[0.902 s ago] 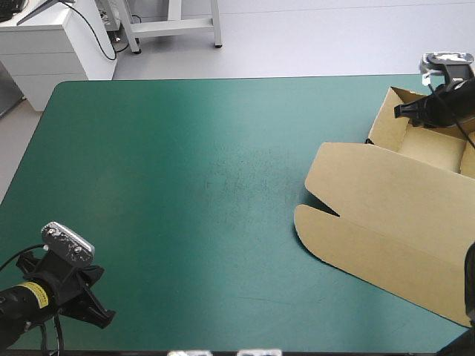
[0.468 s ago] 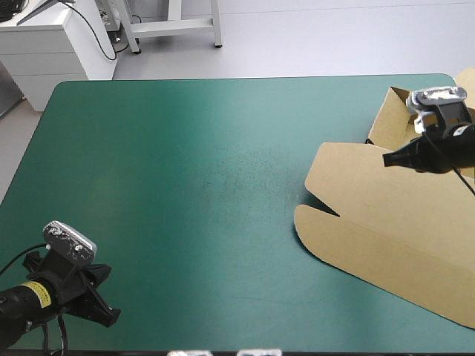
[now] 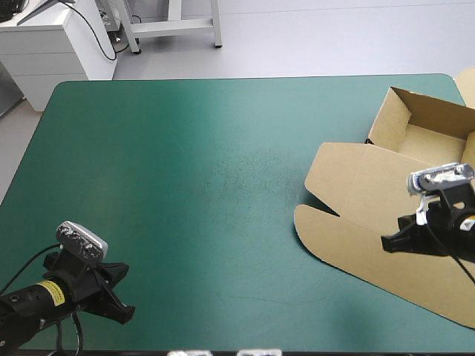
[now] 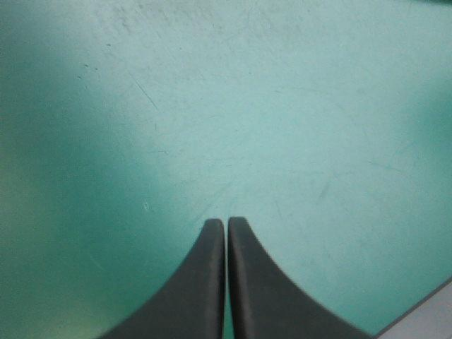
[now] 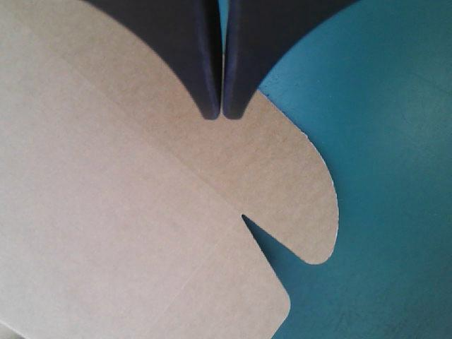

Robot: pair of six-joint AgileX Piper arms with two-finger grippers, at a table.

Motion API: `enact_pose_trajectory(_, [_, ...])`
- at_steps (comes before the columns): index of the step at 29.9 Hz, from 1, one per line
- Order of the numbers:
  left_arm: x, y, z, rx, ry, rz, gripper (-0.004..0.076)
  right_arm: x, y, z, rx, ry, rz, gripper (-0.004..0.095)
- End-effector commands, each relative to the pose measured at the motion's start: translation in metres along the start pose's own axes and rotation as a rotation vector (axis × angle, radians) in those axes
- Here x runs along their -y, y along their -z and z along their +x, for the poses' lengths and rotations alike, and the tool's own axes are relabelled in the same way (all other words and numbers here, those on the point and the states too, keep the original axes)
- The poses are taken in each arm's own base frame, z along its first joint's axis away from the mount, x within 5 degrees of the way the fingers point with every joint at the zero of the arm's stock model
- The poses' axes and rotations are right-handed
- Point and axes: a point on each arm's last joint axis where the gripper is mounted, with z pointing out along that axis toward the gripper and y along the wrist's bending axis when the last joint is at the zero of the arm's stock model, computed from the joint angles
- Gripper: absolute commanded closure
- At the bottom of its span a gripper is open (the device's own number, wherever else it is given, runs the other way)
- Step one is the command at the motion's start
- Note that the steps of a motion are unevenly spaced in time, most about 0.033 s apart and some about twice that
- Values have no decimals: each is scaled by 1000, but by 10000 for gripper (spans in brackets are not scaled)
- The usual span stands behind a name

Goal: Fold the box

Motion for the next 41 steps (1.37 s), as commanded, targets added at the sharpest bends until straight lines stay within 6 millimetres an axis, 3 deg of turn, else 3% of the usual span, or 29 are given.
enact_pose_trajectory(1, [3, -3, -6, 68, 37, 35, 731, -12, 14, 16, 96, 23, 12, 914])
enact_pose_trajectory(10, [4, -11, 2, 19, 35, 48, 731, -30, 17, 65, 269, 48, 53, 914])
enact_pose_trajectory(21, [4, -13, 6, -7, -15, 53, 731, -37, -9, 116, 250, 57, 51, 914])
enact_pose_trajectory(28, [5, -26, 19, 10, -2, 65, 731, -38, -11, 127, 320, 57, 80, 914])
enact_pose_trajectory(41, [6, -31, 38, 17, -6, 54, 731, -39, -16, 133, 318, 55, 80, 914])
